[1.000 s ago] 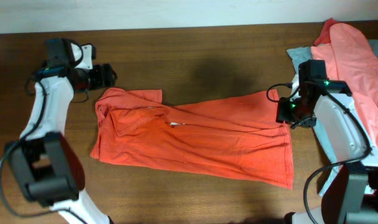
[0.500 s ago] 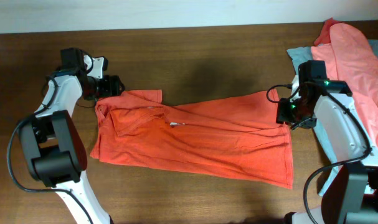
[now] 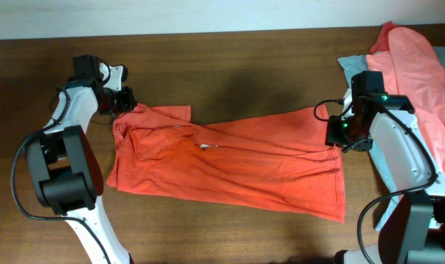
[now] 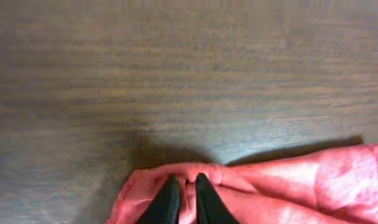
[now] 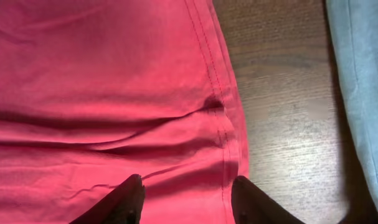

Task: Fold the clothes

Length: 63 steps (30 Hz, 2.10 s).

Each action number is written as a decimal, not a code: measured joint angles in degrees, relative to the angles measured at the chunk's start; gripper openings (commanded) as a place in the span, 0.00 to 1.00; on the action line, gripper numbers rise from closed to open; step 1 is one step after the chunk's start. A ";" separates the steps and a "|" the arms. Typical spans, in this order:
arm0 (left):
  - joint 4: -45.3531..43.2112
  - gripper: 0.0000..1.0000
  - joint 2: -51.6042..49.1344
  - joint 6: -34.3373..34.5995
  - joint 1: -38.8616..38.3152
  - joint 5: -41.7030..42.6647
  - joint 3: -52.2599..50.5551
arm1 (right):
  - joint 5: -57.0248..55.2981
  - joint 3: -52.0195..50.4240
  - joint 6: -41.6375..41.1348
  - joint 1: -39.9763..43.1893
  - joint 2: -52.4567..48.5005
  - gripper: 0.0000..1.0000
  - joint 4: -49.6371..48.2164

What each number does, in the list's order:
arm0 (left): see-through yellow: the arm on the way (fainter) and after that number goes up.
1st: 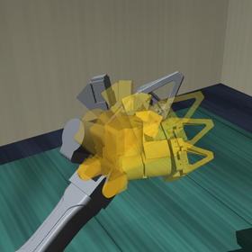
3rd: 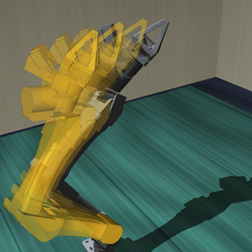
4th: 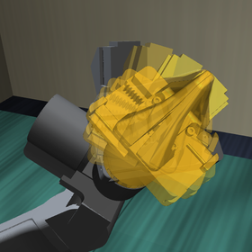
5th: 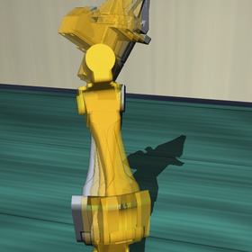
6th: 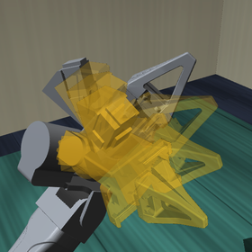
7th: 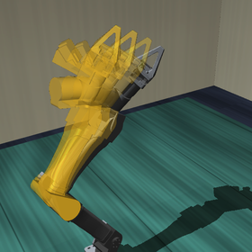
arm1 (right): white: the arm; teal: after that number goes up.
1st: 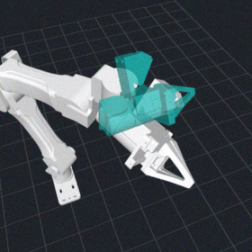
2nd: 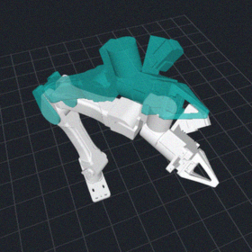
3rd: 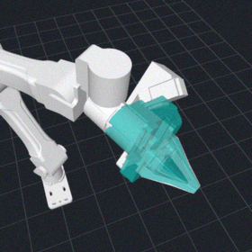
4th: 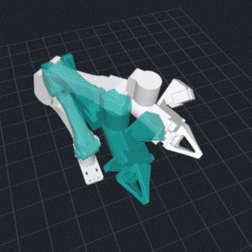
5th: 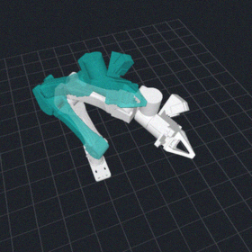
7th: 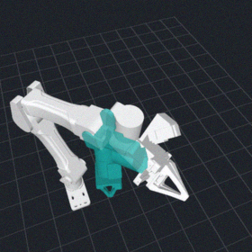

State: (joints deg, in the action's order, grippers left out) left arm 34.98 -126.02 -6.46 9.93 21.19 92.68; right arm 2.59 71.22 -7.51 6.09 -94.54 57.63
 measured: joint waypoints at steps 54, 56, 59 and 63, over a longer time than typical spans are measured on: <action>7.26 0.50 -2.86 0.48 -2.80 -5.38 6.93 | 0.00 0.04 0.72 0.07 -1.05 0.51 -15.56; 6.88 0.70 -2.75 1.66 -2.82 -6.88 7.02 | 0.00 0.02 0.70 0.07 -2.05 0.51 -14.60; 6.40 0.84 -2.75 3.56 -2.86 -6.60 7.30 | 0.00 0.02 0.85 0.07 -3.63 0.51 -13.53; 7.15 0.87 -2.67 -0.24 -5.09 -4.26 9.07 | 0.00 0.02 1.03 0.09 -4.31 0.51 -12.79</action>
State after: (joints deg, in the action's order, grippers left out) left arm 42.13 -128.68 -6.70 4.84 16.93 101.75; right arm 2.59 71.24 -6.48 6.17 -98.85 44.84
